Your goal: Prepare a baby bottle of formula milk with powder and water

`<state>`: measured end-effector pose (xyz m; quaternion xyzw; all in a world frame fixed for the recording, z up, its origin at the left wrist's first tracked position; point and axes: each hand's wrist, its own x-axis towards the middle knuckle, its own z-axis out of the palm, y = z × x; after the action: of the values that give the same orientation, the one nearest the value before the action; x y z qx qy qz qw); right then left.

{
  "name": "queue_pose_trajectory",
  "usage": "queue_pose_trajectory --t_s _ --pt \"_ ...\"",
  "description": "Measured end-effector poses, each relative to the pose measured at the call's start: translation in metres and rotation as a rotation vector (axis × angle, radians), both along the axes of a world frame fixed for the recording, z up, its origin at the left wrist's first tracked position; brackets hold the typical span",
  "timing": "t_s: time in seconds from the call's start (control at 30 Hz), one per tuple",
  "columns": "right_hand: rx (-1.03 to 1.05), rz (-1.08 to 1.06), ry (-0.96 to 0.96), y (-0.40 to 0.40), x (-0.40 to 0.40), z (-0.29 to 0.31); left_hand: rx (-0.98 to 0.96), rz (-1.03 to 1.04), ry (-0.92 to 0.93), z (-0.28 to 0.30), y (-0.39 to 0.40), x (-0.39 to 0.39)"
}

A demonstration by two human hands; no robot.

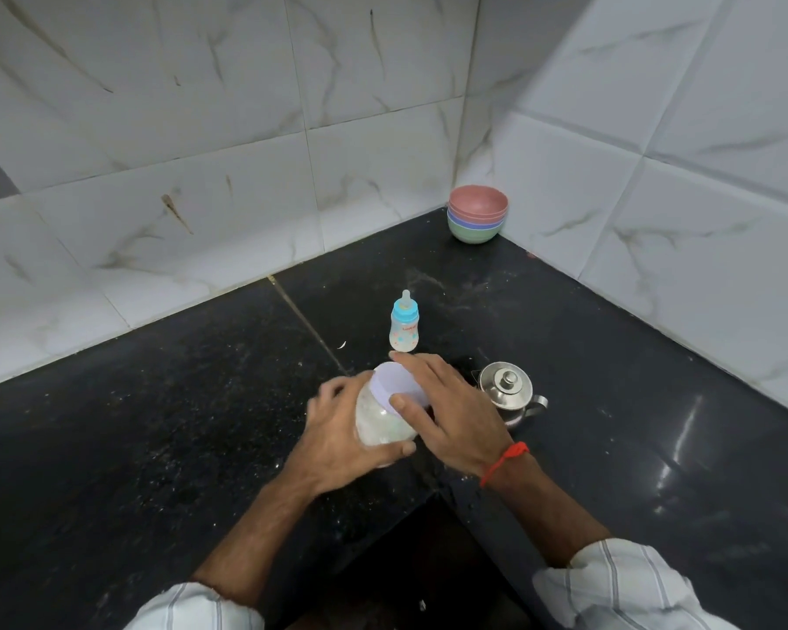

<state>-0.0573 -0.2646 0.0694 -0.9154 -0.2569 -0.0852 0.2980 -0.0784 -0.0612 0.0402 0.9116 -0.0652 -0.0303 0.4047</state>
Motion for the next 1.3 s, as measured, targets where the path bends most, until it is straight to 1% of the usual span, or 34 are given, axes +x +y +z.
queue_pose_trajectory --t_s 0.07,0.2,0.3,0.4,0.6,0.8,0.9,1.07,1.13,1.2,1.23,1.3 --pt "0.016 -0.05 0.017 0.0 0.003 -0.006 -0.002 0.171 -0.016 -0.012 0.005 0.01" --pt "0.016 -0.13 0.077 -0.008 0.009 -0.021 -0.155 0.41 -0.041 -0.036 0.017 0.037" --pt "-0.037 -0.138 0.071 -0.013 0.01 -0.029 -0.257 0.503 0.012 -0.051 0.024 0.054" --pt "-0.053 -0.14 0.066 -0.016 0.01 -0.032 -0.296 0.557 0.026 -0.06 0.023 0.063" --pt "-0.04 -0.139 0.06 -0.02 0.008 -0.031 -0.303 0.548 -0.012 -0.07 0.017 0.075" --pt "-0.037 -0.147 0.041 -0.022 0.008 -0.033 -0.276 0.485 0.021 -0.072 0.017 0.095" --pt "-0.055 -0.152 0.027 -0.021 0.009 -0.032 -0.257 0.473 0.077 -0.067 0.015 0.113" --pt "-0.043 -0.137 0.025 -0.021 0.007 -0.027 -0.331 0.43 0.144 -0.066 0.011 0.143" --pt "-0.034 -0.142 0.024 -0.021 0.007 -0.025 -0.338 0.405 0.207 -0.066 0.012 0.151" --pt "-0.031 -0.154 0.021 -0.021 0.008 -0.022 -0.307 0.398 0.27 -0.064 0.011 0.155" --pt "-0.032 -0.167 0.019 -0.022 0.01 -0.019 -0.259 0.415 0.286 -0.058 0.01 0.151" --pt "-0.028 -0.175 0.0 -0.022 0.014 -0.017 -0.103 0.489 0.222 -0.05 0.004 0.137"
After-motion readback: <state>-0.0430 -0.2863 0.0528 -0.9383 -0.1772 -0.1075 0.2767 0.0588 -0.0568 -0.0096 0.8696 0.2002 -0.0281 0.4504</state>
